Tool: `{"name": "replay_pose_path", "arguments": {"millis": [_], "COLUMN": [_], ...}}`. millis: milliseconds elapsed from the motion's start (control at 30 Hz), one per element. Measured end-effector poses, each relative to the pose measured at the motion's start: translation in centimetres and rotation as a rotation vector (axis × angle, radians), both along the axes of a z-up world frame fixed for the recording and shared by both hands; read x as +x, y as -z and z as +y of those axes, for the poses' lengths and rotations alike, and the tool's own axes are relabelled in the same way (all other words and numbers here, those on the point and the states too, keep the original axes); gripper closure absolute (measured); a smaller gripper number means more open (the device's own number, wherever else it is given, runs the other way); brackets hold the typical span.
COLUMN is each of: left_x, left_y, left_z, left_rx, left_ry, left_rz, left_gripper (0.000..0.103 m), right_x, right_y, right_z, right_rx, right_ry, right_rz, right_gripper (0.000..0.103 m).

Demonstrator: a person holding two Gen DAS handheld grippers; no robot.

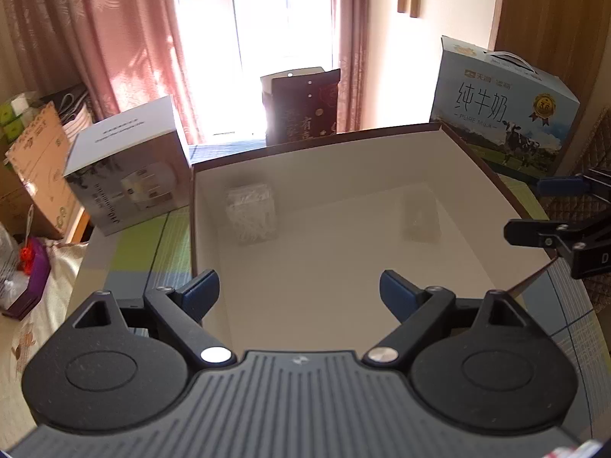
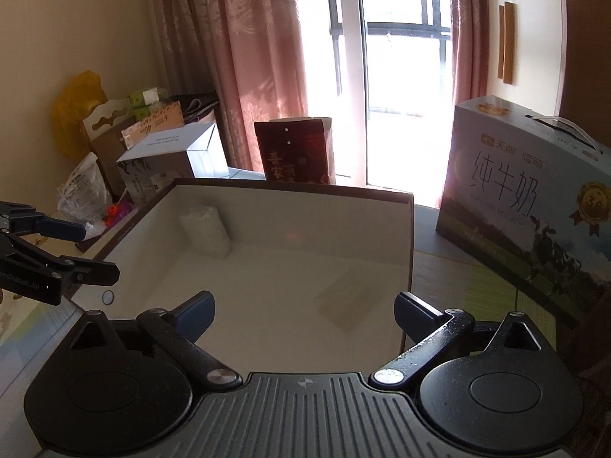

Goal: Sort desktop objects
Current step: 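Move both open tools back from the brown box toward the table items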

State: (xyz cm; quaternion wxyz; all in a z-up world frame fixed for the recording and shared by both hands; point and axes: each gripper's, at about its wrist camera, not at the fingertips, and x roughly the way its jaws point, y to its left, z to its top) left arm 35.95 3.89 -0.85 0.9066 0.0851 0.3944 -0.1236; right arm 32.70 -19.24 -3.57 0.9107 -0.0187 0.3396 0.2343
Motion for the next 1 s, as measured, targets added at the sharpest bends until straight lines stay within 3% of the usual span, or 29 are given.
{"name": "replay_pose_path", "arguments": {"millis": [267,733,1000], "left_x": [-5.2,-13.8,-17.9], "left_y": [-1.2,-3.2,-2.5], "left_z": [0.6,0.2,0.4], "left_rx": [0.024,-0.013,-0.001], "left_ry": [-0.046,-0.067,-0.069], "left_rz": [-0.003,-0.019,-0.004], "left_gripper": [0.014,0.014,0.014], "right_x": [-4.6,-12.6,-16.1], "right_y": [-1.5,-3.2,-2.8], "right_z": [-1.1,-2.5,-3.1], "right_rx": [0.064,0.058,0.040], "right_ry": [0.011,0.024,0.016], "right_rz": [0.017,0.015,0.032], "right_gripper": [0.004,0.004,0.004]}}
